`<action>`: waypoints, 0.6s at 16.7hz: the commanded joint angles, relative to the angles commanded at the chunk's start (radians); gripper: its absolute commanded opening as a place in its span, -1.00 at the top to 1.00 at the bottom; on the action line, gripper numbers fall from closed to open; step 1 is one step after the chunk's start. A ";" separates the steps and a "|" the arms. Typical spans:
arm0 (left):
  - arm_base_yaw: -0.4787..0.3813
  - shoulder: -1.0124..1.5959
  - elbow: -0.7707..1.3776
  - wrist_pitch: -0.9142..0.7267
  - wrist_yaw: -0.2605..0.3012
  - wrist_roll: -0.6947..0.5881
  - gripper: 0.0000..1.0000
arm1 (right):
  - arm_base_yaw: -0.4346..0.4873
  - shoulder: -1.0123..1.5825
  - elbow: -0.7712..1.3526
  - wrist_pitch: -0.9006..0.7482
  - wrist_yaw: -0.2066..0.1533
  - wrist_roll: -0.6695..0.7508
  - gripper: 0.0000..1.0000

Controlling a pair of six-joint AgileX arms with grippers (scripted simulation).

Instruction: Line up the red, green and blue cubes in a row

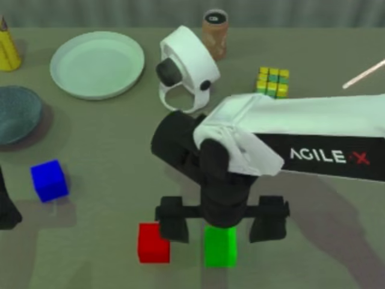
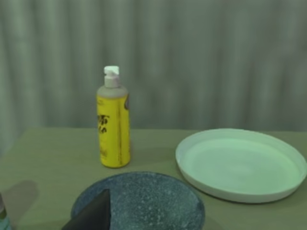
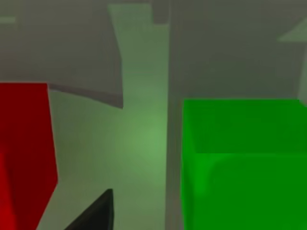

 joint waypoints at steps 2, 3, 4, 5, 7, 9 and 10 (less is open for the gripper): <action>0.000 0.000 0.000 0.000 0.000 0.000 -1.00 | 0.004 -0.027 0.048 -0.091 -0.001 -0.001 -1.00; 0.000 0.000 0.000 0.000 0.000 0.000 -1.00 | 0.006 -0.041 0.071 -0.128 -0.001 -0.003 -1.00; 0.000 0.000 0.000 0.000 0.000 0.000 -1.00 | 0.008 -0.053 0.089 -0.154 -0.001 -0.005 -1.00; 0.000 0.000 0.000 0.000 0.000 0.000 -1.00 | 0.008 -0.062 0.100 -0.169 -0.001 -0.006 -1.00; 0.000 0.000 0.000 0.000 0.000 0.000 -1.00 | 0.008 -0.066 0.103 -0.174 -0.001 -0.007 -1.00; 0.000 0.000 0.000 0.000 0.000 0.000 -1.00 | 0.004 -0.062 0.101 -0.171 -0.001 -0.007 -1.00; 0.000 0.000 0.000 0.000 0.000 0.000 -1.00 | 0.004 -0.062 0.101 -0.171 -0.001 -0.007 -1.00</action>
